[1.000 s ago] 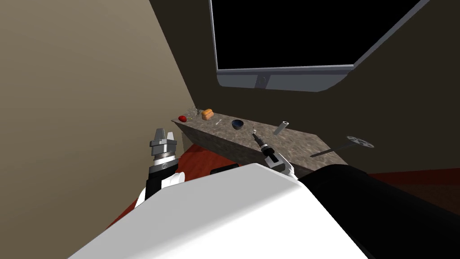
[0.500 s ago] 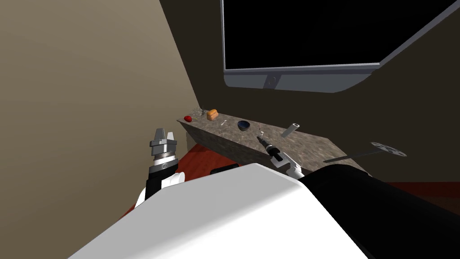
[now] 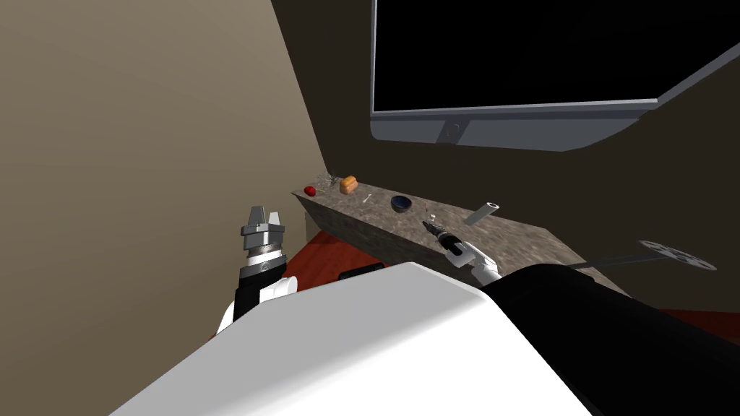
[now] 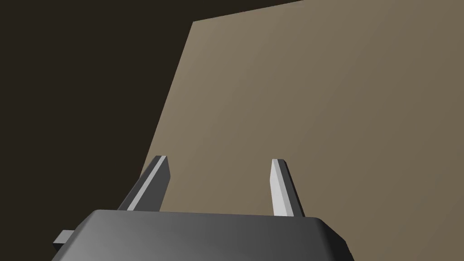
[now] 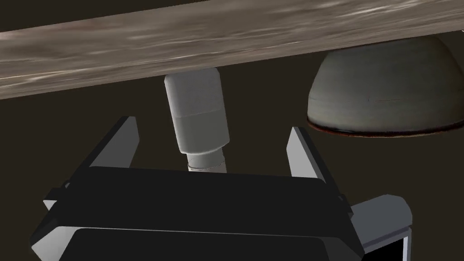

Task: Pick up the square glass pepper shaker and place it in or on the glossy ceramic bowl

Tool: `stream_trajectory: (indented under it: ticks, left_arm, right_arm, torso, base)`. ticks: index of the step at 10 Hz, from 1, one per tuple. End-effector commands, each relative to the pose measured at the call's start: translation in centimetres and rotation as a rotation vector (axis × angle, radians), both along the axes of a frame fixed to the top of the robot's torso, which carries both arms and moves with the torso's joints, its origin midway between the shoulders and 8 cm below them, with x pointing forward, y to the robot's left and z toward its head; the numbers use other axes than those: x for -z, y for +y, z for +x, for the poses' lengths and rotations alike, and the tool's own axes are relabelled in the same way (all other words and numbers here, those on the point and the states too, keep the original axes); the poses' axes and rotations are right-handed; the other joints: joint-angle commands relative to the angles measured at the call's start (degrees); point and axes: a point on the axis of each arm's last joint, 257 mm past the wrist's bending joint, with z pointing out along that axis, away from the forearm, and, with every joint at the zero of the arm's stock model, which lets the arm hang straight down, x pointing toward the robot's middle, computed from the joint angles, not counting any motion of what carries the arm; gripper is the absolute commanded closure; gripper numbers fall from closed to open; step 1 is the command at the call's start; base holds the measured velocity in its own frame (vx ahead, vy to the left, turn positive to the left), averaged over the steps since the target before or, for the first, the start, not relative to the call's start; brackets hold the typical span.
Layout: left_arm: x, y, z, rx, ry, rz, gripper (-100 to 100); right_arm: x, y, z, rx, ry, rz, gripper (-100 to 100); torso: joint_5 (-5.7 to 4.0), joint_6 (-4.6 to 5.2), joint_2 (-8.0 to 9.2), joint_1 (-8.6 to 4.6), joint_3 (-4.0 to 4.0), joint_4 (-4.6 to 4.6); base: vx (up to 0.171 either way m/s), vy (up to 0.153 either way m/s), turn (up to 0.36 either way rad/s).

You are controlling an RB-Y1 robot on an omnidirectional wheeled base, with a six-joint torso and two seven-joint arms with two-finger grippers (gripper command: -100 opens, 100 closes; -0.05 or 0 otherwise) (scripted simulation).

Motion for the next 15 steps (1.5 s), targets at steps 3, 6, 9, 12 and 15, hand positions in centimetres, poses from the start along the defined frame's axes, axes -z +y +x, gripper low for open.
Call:
stream_trajectory:
  ticks: [3, 6, 9, 12, 15]
  left_arm:
    - [0.0, 0.0, 0.0, 0.0, 0.0, 0.0, 0]
    - [0.0, 0.0, 0.0, 0.0, 0.0, 0.0, 0]
    - [0.0, 0.0, 0.0, 0.0, 0.0, 0.0, 0]
    - [0.0, 0.0, 0.0, 0.0, 0.0, 0.0, 0]
    - [0.0, 0.0, 0.0, 0.0, 0.0, 0.0, 0]
  right_arm:
    - [-0.5, -5.4, -1.6, 0.043, 0.088, -0.136, -100]
    - [-1.2, -9.0, -2.8, 0.076, 0.146, -0.225, -100]
    - [-0.5, -9.0, -2.9, 0.102, 0.138, -0.205, -100]
    - [-0.3, -9.4, -2.8, 0.112, 0.138, -0.204, 100]
    - [-0.4, -9.5, -2.9, 0.114, 0.138, -0.204, 100]
  torso:
    - [0.01, 0.01, 0.08, -0.02, 0.04, 0.01]
    - [-0.03, 0.02, 0.16, -0.13, 0.09, 0.03]
    - [-0.07, 0.03, 0.29, -0.33, 0.16, 0.06]
    - [-0.12, 0.06, 0.47, -0.52, 0.27, 0.1]
    - [-0.12, -0.01, 0.31, -0.39, 0.16, 0.05]
  base:
    - [0.064, 0.095, 0.046]
    - [0.047, 0.066, 0.039]
    - [-0.002, 0.004, 0.085]
    - [-0.036, -0.032, 0.108]
    - [0.0, 0.0, 0.0]
